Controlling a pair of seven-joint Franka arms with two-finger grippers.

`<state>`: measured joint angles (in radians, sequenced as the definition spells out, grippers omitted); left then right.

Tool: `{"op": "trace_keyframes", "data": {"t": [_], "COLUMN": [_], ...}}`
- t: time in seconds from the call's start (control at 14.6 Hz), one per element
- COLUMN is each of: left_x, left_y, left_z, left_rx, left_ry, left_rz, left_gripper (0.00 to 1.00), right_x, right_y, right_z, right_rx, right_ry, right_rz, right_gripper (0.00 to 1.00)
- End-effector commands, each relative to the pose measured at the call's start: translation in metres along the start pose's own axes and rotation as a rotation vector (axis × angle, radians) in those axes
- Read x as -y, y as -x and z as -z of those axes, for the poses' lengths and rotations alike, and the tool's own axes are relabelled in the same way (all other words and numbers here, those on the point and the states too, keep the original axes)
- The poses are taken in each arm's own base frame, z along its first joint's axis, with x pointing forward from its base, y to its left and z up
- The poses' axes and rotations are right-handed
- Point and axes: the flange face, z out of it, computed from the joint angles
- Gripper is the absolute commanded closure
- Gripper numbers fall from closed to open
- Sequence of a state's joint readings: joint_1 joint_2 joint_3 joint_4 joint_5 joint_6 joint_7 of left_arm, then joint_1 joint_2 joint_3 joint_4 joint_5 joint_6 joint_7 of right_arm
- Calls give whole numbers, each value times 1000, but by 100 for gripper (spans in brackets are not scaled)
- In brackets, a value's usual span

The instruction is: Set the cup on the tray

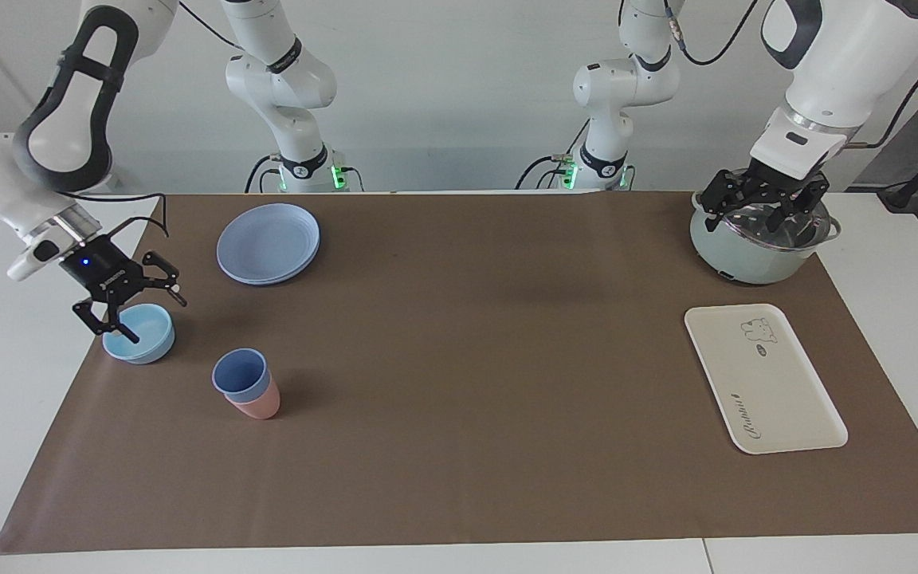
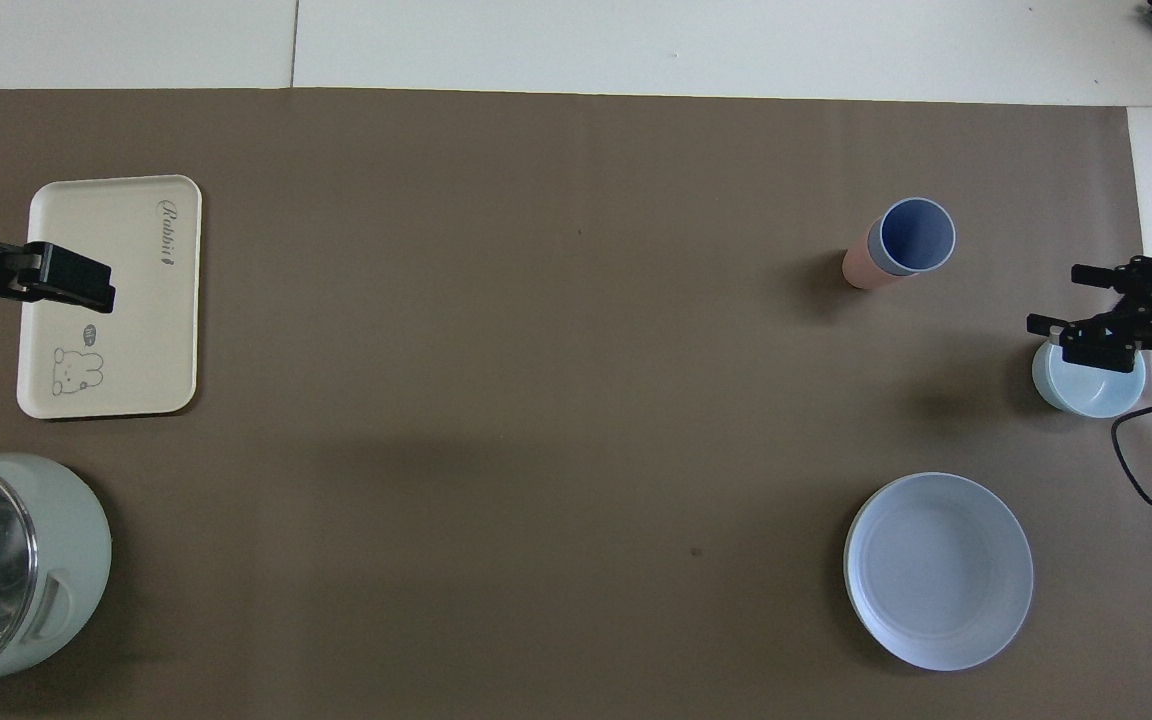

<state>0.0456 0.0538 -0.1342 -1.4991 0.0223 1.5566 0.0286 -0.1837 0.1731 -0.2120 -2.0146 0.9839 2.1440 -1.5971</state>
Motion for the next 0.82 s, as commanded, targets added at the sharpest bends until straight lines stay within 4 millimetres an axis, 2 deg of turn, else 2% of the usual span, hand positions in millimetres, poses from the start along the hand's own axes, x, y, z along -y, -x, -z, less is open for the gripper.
{"op": "trace_keyframes", "data": {"t": [0.0, 0.14, 0.41, 0.55, 0.75], "left_x": [1, 1, 0, 0, 0], "left_y": [10, 10, 12, 12, 12], "left_z": [0, 0, -4, -3, -3], "left_rx": [3, 3, 11, 8, 9], "left_ry": [-14, -14, -15, -15, -15], "left_rz": [-6, -6, -8, -8, -9], "left_gripper": [0, 0, 0, 0, 0], "right_x": [5, 4, -4, -3, 7], "right_y": [-6, 3, 40, 43, 38], "right_z": [-31, -45, -92, -98, -125], "right_rx": [-94, -132, -251, -260, -329], "right_ry": [11, 5, -47, -44, -39], "right_rz": [29, 43, 105, 131, 129], "right_gripper": [0, 0, 0, 0, 0]}}
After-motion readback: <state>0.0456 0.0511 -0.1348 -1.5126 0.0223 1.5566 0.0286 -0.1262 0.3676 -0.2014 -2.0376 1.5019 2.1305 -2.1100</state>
